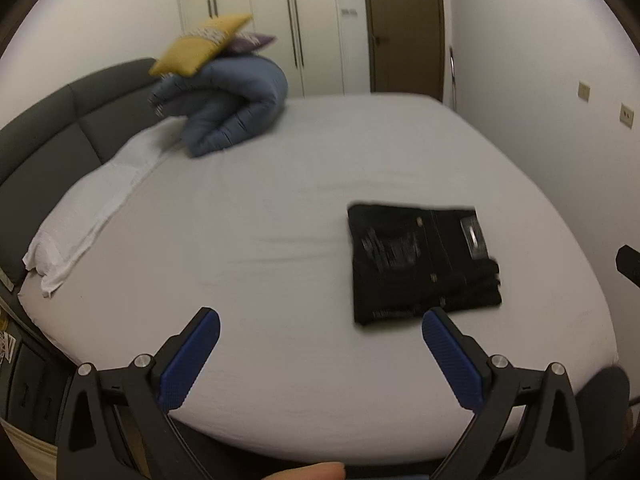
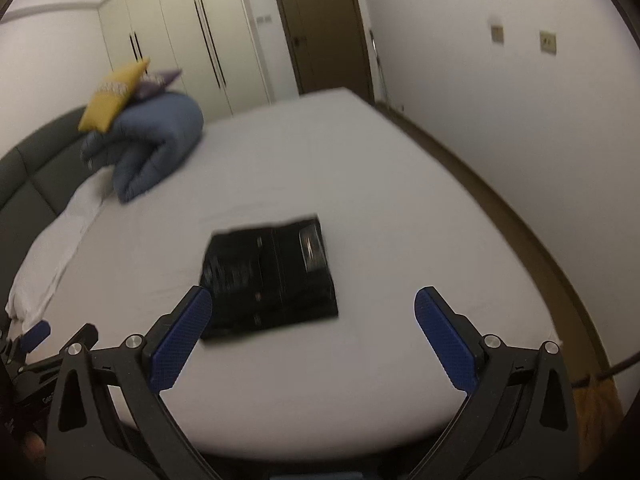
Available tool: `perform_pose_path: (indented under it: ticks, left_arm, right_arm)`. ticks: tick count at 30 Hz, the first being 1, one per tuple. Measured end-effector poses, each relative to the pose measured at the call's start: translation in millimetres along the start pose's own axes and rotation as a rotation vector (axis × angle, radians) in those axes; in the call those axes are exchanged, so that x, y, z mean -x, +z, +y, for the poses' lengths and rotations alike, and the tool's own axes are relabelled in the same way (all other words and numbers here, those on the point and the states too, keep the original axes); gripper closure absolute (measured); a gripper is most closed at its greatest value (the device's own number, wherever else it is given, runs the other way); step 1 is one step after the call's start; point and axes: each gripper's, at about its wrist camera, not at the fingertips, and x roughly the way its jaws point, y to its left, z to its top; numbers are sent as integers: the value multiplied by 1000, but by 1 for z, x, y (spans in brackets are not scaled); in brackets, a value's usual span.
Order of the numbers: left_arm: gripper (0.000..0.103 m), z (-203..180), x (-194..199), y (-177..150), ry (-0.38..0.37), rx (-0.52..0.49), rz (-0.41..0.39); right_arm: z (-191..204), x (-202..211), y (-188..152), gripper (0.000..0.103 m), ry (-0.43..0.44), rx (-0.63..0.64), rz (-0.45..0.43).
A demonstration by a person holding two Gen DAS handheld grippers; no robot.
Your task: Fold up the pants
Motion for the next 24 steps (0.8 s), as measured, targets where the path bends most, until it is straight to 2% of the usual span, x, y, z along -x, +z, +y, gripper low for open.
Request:
perform_pose_path:
  ticks: [7,14,24]
  left_arm:
    - [0,-15,-19,-1,-15,-3,56]
    - [0,-20,-28,-2,-43,3,97]
    - [0,-19,-31,-6,-50,20,109]
  right_arm:
    - [-3,-25,-14,0,-7,51,10]
    - [5,-52,-7,0,-1,77,22]
    - [15,-51,-2,0,13,107,41]
